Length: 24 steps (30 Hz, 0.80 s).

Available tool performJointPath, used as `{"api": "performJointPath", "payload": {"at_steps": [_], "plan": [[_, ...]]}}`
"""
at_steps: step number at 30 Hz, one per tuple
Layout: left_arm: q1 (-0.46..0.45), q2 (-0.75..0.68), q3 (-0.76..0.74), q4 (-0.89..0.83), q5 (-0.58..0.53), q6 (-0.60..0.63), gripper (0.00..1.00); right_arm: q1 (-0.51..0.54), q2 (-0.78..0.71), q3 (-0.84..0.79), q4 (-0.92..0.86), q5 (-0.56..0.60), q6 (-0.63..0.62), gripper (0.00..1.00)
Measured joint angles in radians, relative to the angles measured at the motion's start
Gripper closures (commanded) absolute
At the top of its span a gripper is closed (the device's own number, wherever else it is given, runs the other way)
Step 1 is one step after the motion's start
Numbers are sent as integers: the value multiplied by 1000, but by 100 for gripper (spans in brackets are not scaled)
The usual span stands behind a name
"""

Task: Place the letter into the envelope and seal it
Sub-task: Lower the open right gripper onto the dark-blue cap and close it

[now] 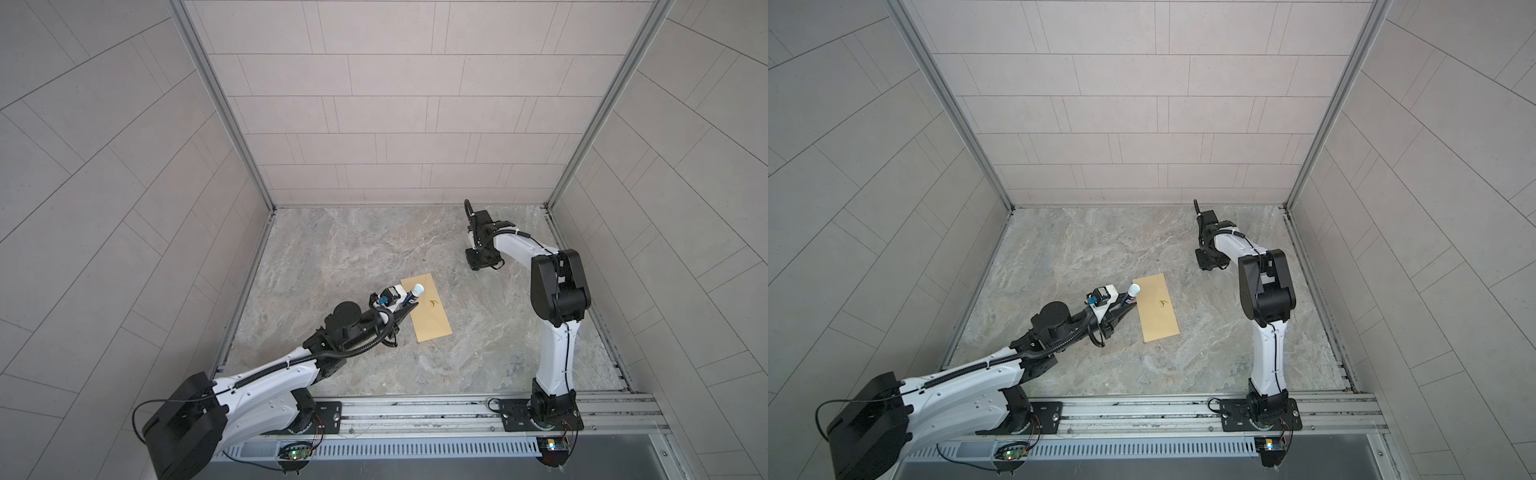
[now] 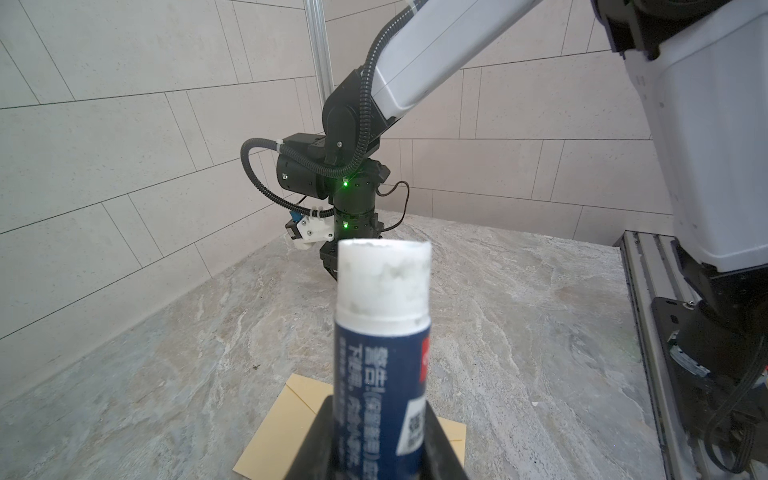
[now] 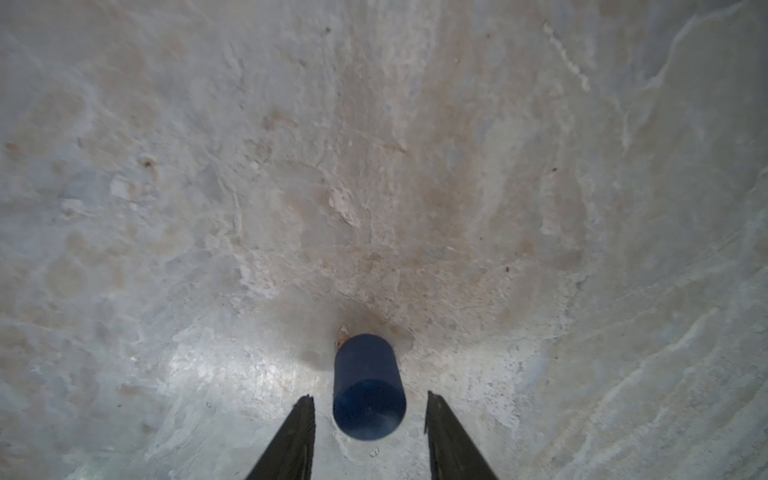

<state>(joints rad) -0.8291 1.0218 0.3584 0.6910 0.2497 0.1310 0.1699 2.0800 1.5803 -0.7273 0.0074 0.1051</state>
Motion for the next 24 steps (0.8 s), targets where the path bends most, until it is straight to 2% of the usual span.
{"api": "performJointPath", "payload": {"at_steps": [24], "plan": [[0, 15, 1, 0, 17, 0, 100, -1, 47, 48, -4, -2, -5, 77]]}}
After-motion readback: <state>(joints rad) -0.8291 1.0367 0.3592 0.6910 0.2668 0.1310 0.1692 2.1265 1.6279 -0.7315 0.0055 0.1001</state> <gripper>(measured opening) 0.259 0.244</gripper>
